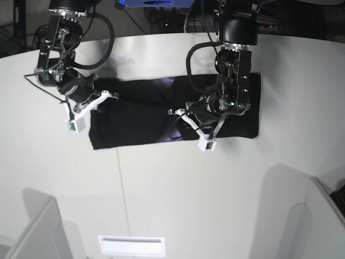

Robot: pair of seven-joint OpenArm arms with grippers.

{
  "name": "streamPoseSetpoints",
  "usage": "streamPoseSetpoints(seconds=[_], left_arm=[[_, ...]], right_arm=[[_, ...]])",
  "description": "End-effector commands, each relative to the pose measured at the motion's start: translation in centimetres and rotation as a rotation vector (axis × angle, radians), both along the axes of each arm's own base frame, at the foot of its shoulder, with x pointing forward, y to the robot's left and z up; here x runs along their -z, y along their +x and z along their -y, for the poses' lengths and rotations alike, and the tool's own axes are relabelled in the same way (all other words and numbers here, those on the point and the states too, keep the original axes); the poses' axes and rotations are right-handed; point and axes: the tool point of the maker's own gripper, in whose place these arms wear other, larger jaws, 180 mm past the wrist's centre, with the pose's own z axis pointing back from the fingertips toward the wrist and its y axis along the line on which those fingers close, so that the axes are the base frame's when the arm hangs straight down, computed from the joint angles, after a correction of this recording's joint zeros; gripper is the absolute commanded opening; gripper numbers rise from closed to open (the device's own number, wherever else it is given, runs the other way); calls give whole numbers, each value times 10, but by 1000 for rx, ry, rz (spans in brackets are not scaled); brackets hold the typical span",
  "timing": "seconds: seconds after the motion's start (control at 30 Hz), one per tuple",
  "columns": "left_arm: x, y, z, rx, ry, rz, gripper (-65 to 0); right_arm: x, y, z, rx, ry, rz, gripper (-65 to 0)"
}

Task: Fold the T-shirt properly
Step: 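Move the left gripper along the strip toward the right gripper, pressing it, then release the strip and raise both grippers away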

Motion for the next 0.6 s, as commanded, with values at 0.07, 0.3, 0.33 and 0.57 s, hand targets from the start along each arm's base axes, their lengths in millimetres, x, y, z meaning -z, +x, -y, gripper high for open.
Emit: streamPoseSetpoints(seconds=[0.07,0.3,0.33,0.57], left_arm=[[-26,17,8,-2,-36,81,-650],[-81,3,-44,-47,61,275,-650],[-82,-4,-58,-57,91,282,-650],[-84,-33,-164,-214,233,276,-650]], right_arm=[[-12,10,1,1,2,51,-650],[-24,25,41,118,-14,86,-650],[-22,27,44,126,-10,66,-650],[-15,44,62,169,185,-49,-336]])
